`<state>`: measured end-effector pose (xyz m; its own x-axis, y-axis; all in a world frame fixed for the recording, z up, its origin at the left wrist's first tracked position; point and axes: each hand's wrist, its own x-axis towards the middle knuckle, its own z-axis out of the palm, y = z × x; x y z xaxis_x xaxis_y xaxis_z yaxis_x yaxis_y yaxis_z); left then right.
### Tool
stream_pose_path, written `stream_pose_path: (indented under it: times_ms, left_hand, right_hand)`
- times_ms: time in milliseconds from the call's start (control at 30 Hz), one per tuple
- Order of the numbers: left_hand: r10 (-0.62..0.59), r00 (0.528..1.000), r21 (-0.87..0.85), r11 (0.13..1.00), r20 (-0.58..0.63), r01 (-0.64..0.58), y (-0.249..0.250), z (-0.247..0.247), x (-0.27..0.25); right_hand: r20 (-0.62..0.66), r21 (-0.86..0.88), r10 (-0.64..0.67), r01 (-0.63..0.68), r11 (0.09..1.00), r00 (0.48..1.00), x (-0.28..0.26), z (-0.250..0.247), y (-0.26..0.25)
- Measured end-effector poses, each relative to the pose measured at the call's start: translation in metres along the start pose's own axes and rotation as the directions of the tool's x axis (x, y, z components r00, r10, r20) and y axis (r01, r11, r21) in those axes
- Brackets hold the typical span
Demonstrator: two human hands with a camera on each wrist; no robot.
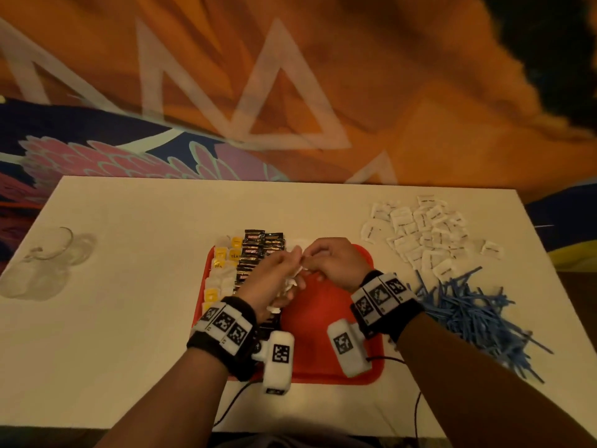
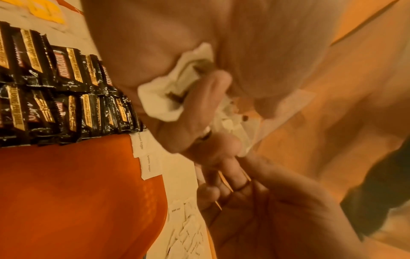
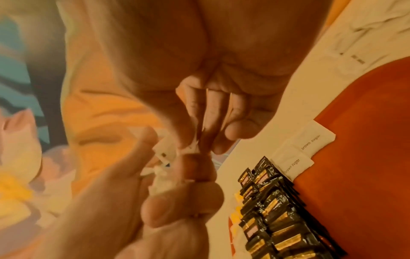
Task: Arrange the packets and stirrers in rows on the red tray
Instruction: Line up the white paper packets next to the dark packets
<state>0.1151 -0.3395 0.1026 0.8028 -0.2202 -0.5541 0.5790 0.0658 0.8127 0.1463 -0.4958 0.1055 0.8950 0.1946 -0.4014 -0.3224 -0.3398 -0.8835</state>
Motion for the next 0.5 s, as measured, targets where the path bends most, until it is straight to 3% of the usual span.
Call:
stream_pose_path:
  times_ms: [133,233,500]
  left_hand:
    - [0.131,0.985,0.094,0.988,-0.11,-0.121,-0.004,0.006,-0.008]
    - [0.184,0.966,0.108,0.98,-0.182,-0.166,-0.003,0.01,-0.01]
    - [0.154,0.94,0.0,0.987,-0.303,-0.161,-0.002,0.019,-0.015]
  right_hand:
    - [-0.062,0.062,0.024,-0.02,0.998,0.998,-0.011,-0.011,0.001]
    - [-0.046,-0.026,0.004,-0.006,1.0,0.999,-0.019,-0.017,0.0]
    - [-0.094,0.202,0.015,0.004,0.979,0.995,-0.037,-0.015,-0.001]
